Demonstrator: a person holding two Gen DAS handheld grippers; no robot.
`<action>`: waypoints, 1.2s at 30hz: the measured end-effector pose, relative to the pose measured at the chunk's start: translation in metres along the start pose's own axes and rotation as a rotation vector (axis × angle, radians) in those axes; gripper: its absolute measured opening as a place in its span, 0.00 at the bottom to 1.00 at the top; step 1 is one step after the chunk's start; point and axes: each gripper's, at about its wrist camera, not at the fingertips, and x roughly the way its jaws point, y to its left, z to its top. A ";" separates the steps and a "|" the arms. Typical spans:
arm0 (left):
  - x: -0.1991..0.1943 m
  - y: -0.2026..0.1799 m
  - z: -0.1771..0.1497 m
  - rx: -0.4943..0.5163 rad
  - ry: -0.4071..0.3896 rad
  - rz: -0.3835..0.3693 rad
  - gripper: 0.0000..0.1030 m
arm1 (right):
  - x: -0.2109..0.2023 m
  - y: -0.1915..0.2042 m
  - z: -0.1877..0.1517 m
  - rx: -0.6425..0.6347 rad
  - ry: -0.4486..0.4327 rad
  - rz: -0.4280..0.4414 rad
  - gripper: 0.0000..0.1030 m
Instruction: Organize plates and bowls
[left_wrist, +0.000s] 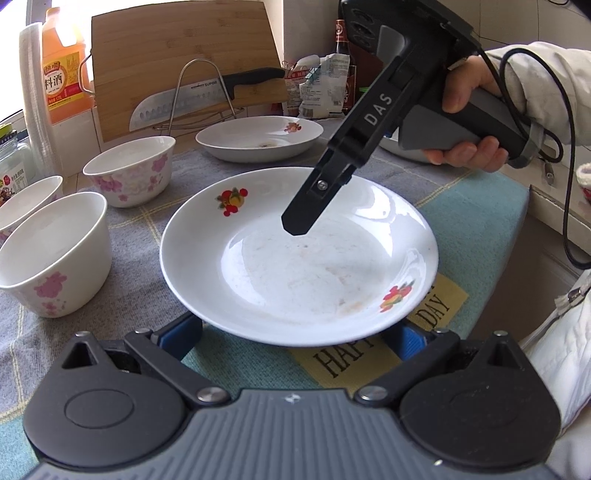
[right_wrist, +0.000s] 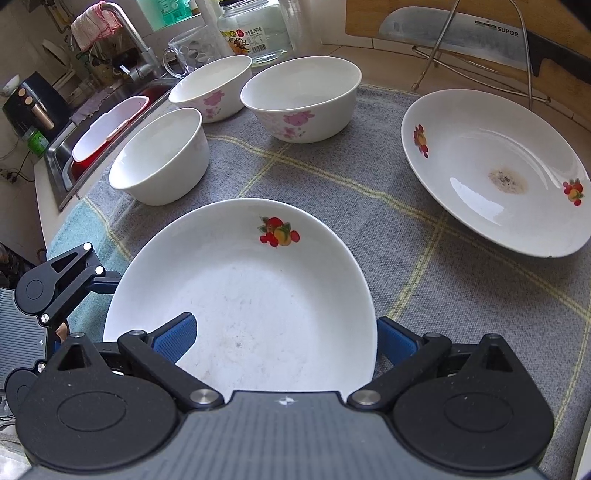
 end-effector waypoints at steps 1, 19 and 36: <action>0.000 0.000 0.000 0.004 0.000 -0.002 1.00 | 0.000 -0.001 0.001 0.003 0.002 0.006 1.00; 0.002 0.002 0.005 0.042 0.010 -0.036 1.00 | 0.004 0.002 0.010 -0.019 0.049 0.048 1.00; 0.000 0.003 0.006 0.058 0.019 -0.042 1.00 | 0.007 0.003 0.015 -0.014 0.049 0.044 1.00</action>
